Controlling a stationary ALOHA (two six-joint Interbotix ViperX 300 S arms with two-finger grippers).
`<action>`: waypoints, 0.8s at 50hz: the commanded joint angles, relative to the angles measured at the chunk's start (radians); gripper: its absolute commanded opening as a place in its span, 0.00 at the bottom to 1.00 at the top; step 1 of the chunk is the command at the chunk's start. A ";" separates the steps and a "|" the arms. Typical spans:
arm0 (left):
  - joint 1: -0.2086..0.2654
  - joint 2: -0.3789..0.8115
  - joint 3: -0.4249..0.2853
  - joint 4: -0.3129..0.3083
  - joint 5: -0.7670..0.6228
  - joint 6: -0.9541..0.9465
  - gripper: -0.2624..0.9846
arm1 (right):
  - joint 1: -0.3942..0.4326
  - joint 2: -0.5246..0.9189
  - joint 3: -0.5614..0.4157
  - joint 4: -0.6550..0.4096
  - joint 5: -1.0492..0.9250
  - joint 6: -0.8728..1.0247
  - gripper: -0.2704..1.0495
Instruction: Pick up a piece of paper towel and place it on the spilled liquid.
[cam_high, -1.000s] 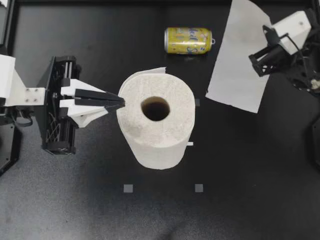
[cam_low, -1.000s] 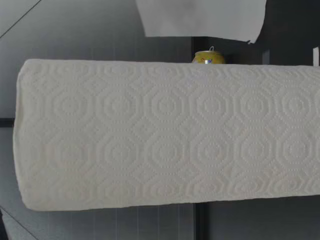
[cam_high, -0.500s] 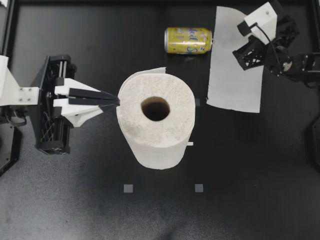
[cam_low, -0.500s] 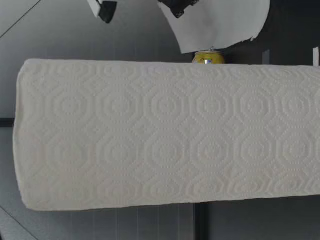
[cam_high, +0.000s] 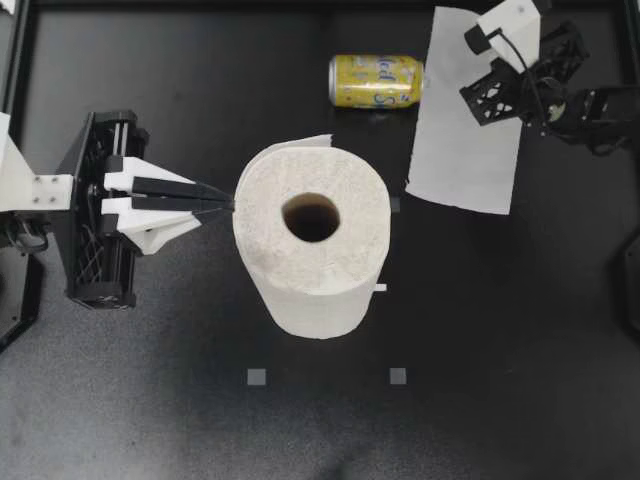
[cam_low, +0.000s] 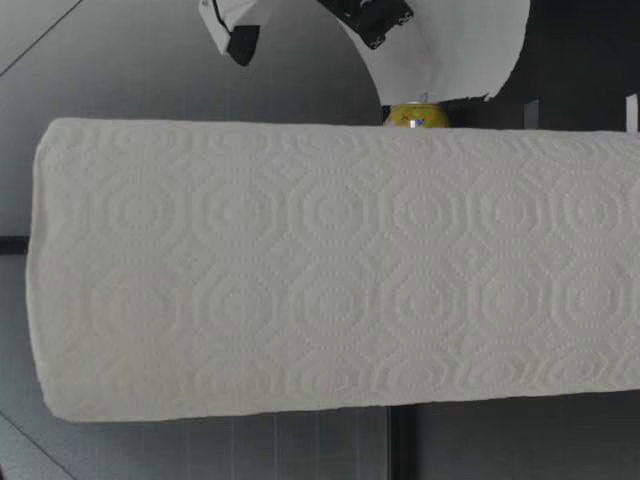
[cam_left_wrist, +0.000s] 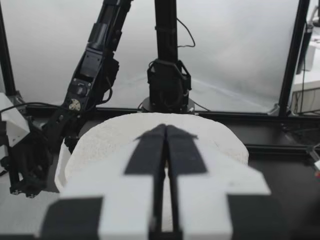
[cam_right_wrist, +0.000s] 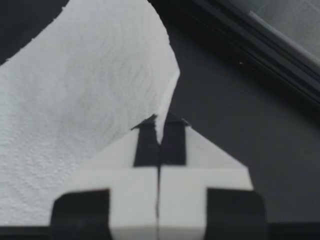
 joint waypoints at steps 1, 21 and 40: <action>-0.002 -0.011 -0.011 0.003 -0.011 -0.002 0.28 | -0.031 -0.002 -0.023 -0.003 -0.005 0.000 0.12; -0.002 -0.021 -0.011 0.003 -0.011 -0.003 0.28 | -0.052 0.002 -0.041 0.006 -0.066 0.002 0.44; -0.002 -0.023 -0.012 0.003 -0.011 -0.003 0.28 | -0.055 -0.054 -0.015 0.038 0.086 -0.002 0.70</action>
